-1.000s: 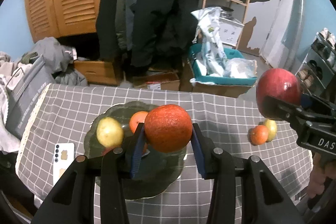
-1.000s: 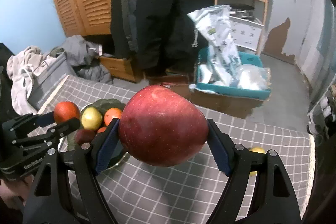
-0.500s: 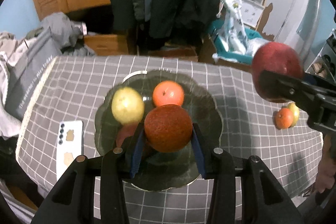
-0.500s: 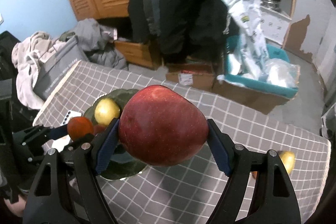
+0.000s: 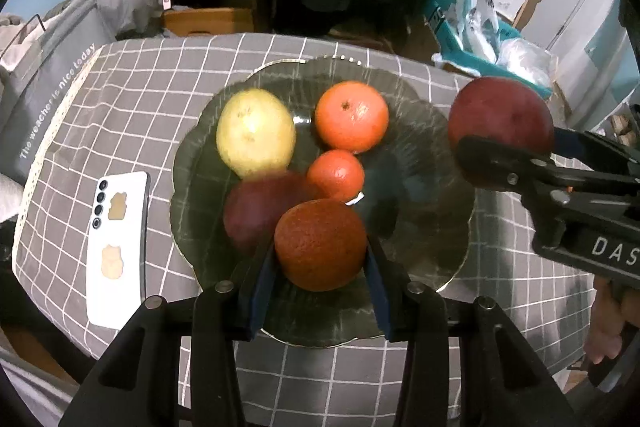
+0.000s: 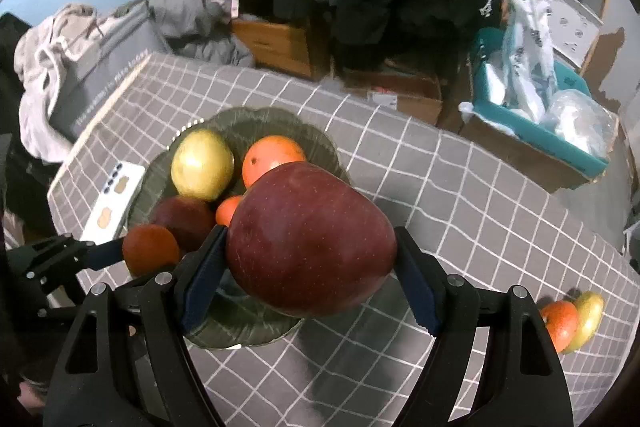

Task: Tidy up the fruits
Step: 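Lower the small orange and red apple into the bowl and open both tools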

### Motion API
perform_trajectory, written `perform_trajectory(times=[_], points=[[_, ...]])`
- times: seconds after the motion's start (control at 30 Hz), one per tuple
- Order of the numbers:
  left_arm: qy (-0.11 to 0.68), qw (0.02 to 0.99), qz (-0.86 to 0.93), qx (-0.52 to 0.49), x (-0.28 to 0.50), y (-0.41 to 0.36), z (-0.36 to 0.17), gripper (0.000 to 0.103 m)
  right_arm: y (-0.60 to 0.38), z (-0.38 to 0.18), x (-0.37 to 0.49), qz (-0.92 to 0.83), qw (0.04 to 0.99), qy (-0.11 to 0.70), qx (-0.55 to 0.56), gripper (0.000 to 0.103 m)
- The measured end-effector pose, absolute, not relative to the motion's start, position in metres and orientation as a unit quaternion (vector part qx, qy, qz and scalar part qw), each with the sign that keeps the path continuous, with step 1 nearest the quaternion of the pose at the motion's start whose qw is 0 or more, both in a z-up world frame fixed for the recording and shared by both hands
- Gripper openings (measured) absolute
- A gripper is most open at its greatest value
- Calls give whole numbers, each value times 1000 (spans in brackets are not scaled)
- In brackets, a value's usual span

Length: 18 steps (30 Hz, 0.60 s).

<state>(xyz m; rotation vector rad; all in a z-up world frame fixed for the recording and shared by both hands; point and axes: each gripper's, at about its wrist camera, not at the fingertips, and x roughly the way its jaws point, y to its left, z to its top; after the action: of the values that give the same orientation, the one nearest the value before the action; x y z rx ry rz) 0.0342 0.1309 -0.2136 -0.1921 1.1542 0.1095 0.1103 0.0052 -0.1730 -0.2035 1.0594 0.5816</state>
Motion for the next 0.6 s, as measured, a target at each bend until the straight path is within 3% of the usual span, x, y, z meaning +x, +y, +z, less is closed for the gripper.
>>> perform_trajectory(times=[0.4,0.53,0.6], points=[[577,809,53,-99,36,135,-233,45,17,-191,114,287,800,517,-107,80],[569,815,54,-93,35,135,-229,72,19,-192,114,287,798,520,-105,80],[565,819,56,-87,35,135,-226,75,20,-192,115,288,798,520,-105,80]])
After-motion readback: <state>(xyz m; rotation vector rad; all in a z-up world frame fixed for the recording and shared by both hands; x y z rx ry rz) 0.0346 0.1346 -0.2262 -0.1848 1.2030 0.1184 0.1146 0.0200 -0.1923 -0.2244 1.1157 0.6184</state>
